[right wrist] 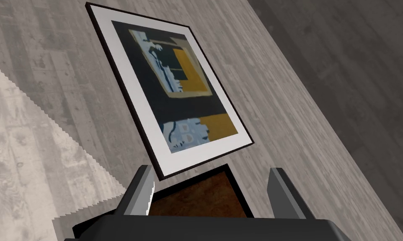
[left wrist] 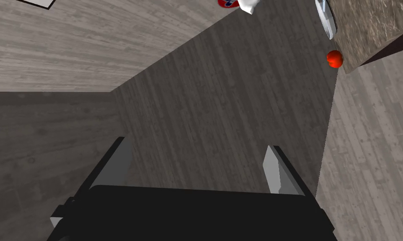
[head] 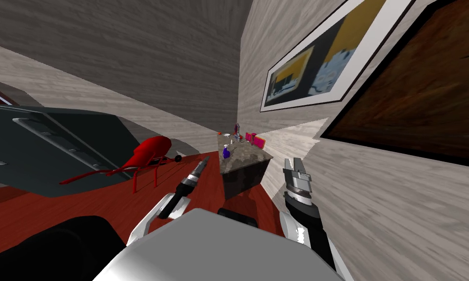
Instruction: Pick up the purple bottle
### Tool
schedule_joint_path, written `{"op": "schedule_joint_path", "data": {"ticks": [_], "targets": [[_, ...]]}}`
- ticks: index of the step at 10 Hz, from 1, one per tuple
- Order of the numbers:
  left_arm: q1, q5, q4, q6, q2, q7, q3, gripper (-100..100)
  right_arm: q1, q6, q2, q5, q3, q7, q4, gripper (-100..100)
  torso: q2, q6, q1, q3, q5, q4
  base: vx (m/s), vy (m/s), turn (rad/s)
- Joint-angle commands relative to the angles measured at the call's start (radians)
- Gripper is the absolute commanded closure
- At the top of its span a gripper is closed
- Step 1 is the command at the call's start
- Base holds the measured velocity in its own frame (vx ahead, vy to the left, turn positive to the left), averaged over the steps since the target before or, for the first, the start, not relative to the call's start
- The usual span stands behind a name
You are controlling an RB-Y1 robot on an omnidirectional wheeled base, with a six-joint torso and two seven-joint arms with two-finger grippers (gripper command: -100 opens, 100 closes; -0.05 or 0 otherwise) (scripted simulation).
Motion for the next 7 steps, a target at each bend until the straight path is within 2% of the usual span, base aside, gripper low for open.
{"op": "schedule_joint_path", "data": {"ticks": [1,4,7], "targets": [[-0.005,-0.017,0.035,0.02,0.036,-0.029,0.006,-100,0.0,0.0,0.0,0.0,0.0,0.0,0.0,0,0.0,0.0,0.0,0.0,0.0,0.0,0.011,-0.146,-0.079],[-0.008,-0.051,0.095,0.056,0.106,-0.068,0.02,-100,0.0,0.0,0.0,0.0,0.0,0.0,0.0,0,-0.002,0.0,0.001,-0.001,0.0,0.0,0.025,-0.142,-0.088],[-0.021,-0.092,0.155,0.099,0.174,-0.095,0.032,-100,0.0,0.0,0.0,0.0,0.0,0.0,0.0,0,-0.002,0.0,0.005,-0.001,0.001,0.0,0.035,-0.101,-0.09]]}}
